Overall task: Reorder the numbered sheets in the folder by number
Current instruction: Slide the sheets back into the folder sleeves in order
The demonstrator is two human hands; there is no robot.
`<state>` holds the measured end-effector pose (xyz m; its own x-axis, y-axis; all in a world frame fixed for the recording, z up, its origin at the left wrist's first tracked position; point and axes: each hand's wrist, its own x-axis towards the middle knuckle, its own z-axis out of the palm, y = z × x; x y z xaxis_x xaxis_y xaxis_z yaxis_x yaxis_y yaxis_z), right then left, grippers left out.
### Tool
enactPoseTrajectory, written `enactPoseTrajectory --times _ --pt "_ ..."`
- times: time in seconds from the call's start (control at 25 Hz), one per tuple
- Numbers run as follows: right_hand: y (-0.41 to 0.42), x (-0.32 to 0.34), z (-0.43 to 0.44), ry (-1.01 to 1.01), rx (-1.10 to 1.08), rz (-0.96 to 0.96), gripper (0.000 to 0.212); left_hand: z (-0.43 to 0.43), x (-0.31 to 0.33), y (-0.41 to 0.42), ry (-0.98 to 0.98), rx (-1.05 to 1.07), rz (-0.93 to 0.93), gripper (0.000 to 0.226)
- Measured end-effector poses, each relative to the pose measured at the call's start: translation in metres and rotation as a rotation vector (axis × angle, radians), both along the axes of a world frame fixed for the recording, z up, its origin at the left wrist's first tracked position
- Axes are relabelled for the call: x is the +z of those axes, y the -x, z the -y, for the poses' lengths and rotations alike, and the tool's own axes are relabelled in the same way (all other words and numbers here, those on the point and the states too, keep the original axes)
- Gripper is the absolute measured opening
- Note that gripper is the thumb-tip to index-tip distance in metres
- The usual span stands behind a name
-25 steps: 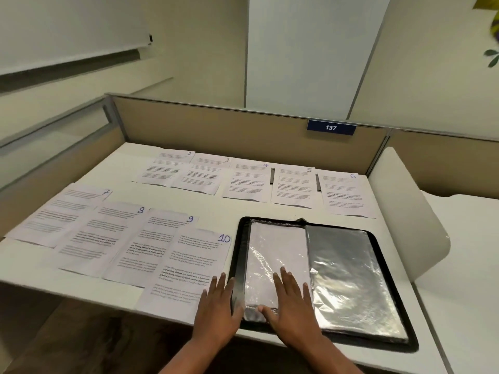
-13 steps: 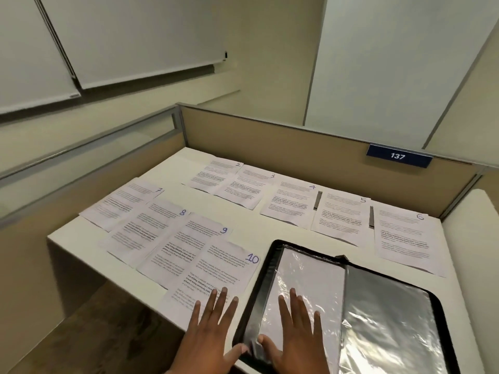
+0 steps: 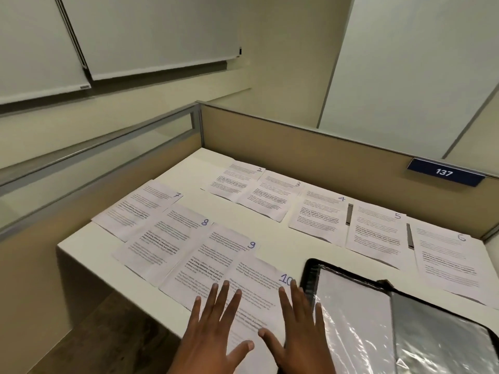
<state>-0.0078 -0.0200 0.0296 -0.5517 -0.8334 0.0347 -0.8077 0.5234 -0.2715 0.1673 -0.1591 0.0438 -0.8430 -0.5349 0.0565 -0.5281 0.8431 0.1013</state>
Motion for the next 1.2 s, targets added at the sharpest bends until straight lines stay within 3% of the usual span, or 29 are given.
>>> enactPoseTrajectory --times 0.2,0.48,1.2 --pt "-0.042 0.024 0.082 0.012 -0.115 0.000 0.092 0.105 0.017 -0.022 -0.001 -0.069 -0.058 0.095" --pt "-0.071 0.053 0.176 0.001 -0.227 0.042 0.092 0.232 0.029 -0.035 -0.088 -0.196 0.007 0.092" --pt "-0.016 0.007 0.282 -0.059 -0.235 0.200 0.092 0.346 -0.011 0.017 -0.236 -0.012 0.091 0.096"
